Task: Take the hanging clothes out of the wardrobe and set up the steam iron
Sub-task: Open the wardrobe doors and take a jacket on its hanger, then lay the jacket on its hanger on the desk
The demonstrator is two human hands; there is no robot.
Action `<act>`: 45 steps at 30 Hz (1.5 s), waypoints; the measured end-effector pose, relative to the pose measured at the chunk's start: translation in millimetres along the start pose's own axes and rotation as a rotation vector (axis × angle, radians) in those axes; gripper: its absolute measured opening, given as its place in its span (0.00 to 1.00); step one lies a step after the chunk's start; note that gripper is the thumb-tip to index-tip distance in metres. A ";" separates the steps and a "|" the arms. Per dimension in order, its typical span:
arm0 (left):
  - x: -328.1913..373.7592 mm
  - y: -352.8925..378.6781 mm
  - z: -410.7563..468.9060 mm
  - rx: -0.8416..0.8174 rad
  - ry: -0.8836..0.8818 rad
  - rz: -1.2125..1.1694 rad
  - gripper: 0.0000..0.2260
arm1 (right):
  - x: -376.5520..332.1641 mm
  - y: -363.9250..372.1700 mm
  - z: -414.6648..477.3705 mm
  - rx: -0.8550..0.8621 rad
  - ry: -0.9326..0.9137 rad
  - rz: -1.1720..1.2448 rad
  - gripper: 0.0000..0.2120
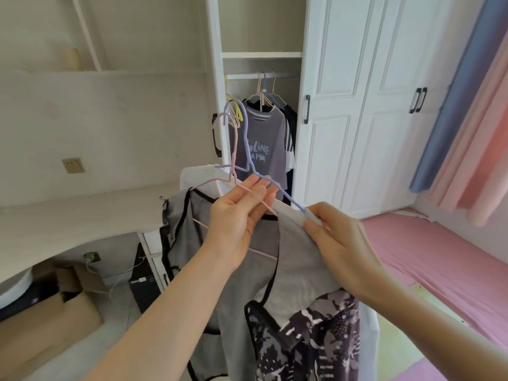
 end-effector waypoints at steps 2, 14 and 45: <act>9.5 -0.1 -9.3 0.031 0.053 0.006 0.15 | -4.8 -0.4 -2.7 -0.044 -0.029 0.020 0.09; 30.8 -41.4 -86.7 0.241 0.248 0.317 0.05 | -2.2 36.3 -37.8 -0.320 -0.154 0.108 0.08; 172.0 -259.0 -160.9 0.715 0.466 0.728 0.07 | -131.1 295.8 -84.6 -0.472 -0.392 -0.255 0.15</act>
Point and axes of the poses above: each hand's wrist, its own z-axis towards the middle knuckle, its own y-axis out of the palm, x = y × z, the point moved 8 cm from there along z, towards the middle knuckle, and after that the axes turned 6 degrees about x, right-handed, at the moved point
